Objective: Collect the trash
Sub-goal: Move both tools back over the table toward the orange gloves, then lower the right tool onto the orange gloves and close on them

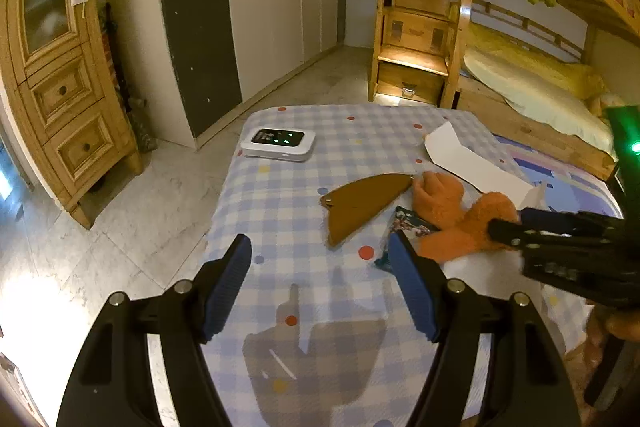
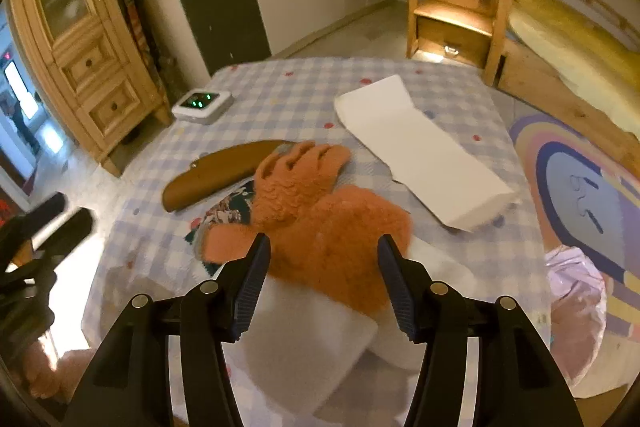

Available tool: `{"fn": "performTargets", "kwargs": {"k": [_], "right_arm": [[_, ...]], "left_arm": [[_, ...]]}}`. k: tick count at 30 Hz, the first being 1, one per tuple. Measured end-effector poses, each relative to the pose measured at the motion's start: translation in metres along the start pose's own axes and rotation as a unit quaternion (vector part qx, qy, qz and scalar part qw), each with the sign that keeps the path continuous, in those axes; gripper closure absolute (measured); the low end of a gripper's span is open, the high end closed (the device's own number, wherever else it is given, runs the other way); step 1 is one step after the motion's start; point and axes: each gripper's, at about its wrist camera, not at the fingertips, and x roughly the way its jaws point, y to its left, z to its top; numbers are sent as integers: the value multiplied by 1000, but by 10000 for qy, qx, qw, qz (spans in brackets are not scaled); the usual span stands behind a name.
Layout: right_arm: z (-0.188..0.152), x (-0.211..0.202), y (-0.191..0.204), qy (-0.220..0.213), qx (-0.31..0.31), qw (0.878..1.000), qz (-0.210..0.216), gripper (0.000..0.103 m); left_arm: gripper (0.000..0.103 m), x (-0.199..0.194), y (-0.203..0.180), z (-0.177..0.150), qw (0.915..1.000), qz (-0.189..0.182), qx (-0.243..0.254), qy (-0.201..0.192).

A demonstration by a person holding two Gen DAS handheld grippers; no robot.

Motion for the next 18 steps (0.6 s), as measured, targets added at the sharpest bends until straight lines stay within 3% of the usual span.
{"fn": "performTargets", "kwargs": {"k": [1, 4, 6, 11, 18], "right_arm": [[0, 7, 3, 81, -72, 9999, -37, 50], [-2, 11, 7, 84, -190, 9996, -176, 80], [-1, 5, 9, -74, -250, 9995, -204, 88], [17, -50, -1, -972, -42, 9953, 4, 89], [27, -121, -25, -1714, 165, 9851, 41, 90]], "left_arm": [[34, 0, 1, 0, 10000, 20, 2, -5], [34, 0, 7, 0, 10000, 10, -12, 35], [34, 0, 10, 0, 10000, 12, -23, 64], [34, -1, 13, 3, 10000, -5, 6, 66], [30, -5, 4, 1, 9997, -168, 152, 61]]}}
